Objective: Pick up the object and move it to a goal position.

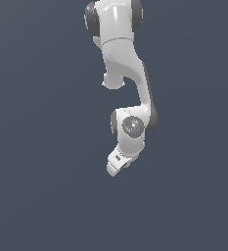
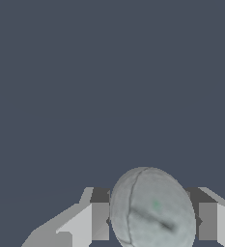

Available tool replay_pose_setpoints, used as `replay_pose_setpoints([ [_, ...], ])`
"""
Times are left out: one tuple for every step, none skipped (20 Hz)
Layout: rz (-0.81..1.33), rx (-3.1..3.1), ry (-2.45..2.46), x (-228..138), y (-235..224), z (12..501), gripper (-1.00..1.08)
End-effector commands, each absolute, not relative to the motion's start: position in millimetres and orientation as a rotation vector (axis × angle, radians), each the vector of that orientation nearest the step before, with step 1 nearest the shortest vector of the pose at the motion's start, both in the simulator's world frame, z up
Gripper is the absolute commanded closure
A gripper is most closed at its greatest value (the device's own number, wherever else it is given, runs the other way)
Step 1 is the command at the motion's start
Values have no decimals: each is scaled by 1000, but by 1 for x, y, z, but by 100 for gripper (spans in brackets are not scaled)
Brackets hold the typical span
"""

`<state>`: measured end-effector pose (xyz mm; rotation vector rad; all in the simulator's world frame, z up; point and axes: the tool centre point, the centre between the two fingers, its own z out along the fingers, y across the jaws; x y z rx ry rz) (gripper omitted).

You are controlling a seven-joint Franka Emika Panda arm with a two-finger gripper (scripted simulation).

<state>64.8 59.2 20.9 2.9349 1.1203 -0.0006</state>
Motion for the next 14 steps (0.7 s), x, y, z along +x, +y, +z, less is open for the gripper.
replay_pose_setpoints([
  [0, 2935, 1121, 65, 59, 21, 108],
  [0, 2935, 1121, 65, 59, 22, 108],
  [0, 2935, 1121, 64, 60, 23, 108],
  [0, 2935, 1121, 64, 60, 24, 108],
  [0, 2935, 1121, 63, 60, 26, 108],
  [0, 2935, 1121, 62, 60, 29, 108],
  [0, 2935, 1121, 61, 61, 32, 108],
  [0, 2935, 1121, 60, 61, 35, 108],
  [0, 2935, 1121, 58, 62, 39, 108],
  [-1, 2934, 1121, 57, 63, 43, 108],
  [-1, 2934, 1121, 55, 63, 48, 108],
  [-1, 2934, 1121, 53, 64, 53, 108],
  [-1, 2934, 1121, 51, 65, 58, 108],
  [-1, 2934, 1121, 48, 66, 65, 108],
])
